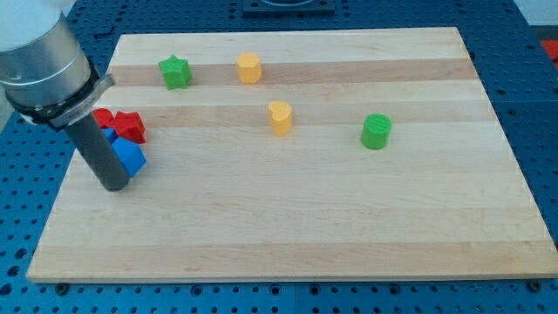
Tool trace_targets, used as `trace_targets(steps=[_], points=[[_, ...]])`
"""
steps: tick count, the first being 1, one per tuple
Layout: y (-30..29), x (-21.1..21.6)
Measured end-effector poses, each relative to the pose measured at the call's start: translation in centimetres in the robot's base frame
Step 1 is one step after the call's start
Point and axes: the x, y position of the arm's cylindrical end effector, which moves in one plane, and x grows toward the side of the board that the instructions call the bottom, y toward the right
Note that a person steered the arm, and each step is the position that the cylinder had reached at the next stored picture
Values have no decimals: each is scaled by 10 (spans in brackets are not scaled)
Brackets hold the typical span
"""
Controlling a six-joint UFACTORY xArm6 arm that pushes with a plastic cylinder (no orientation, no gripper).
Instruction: Push yellow hexagon to the top center
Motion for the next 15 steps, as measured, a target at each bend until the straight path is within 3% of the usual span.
trace_targets(steps=[3,7,10,12,15], points=[[0,-15],[41,25],[66,30],[80,-16],[92,-118]])
